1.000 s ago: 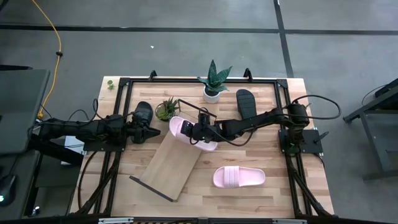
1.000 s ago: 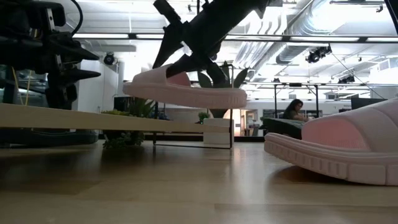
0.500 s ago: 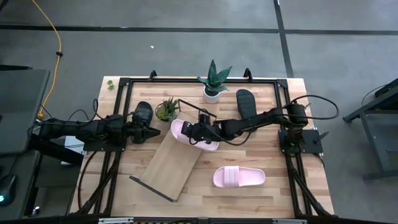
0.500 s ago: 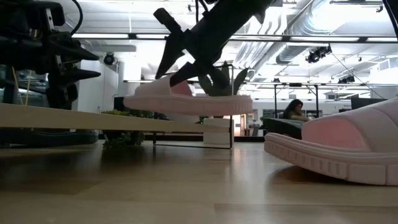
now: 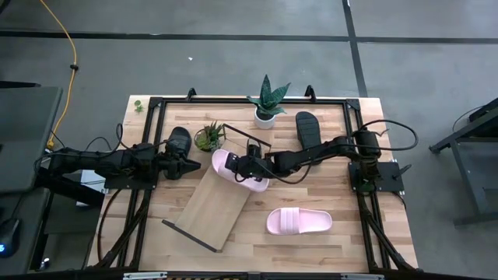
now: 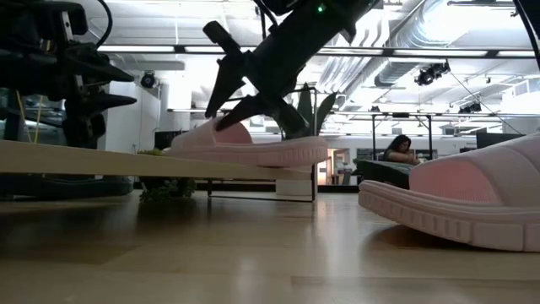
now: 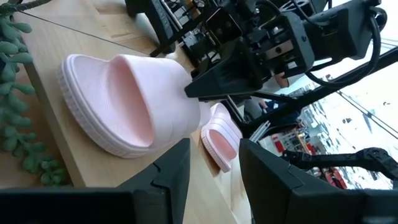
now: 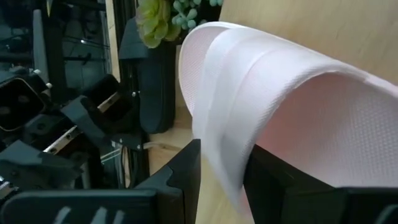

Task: Pick and place slides into the shelf
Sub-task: Put the top pink slide on the shelf

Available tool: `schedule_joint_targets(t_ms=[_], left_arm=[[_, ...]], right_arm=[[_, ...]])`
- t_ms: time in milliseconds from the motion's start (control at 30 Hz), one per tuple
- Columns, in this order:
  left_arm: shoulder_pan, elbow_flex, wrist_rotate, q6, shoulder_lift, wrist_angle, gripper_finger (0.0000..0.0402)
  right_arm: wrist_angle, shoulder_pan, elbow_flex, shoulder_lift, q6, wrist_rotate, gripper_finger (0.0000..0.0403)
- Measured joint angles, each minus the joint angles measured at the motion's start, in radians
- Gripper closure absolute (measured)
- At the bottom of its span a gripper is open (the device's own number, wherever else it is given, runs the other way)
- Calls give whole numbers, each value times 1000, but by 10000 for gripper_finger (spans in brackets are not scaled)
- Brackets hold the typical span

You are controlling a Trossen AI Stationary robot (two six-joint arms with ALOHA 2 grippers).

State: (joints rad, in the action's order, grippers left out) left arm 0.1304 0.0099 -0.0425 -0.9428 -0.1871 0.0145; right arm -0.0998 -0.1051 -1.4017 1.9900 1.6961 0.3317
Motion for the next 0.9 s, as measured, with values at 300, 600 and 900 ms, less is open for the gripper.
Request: schedule_joint_targets(t_ms=[300,600,900], left_arm=[[0,0,-2,0,0,0,275],[0,0,-3,0,0,2,275],[0,0,-34,22,0,6,275]], right_arm=[[-51,-8,0,-1,2,-9,304],[-129,-14,-1,-40,3,29,304],[-170,-20,0,-100,-115,31,304]])
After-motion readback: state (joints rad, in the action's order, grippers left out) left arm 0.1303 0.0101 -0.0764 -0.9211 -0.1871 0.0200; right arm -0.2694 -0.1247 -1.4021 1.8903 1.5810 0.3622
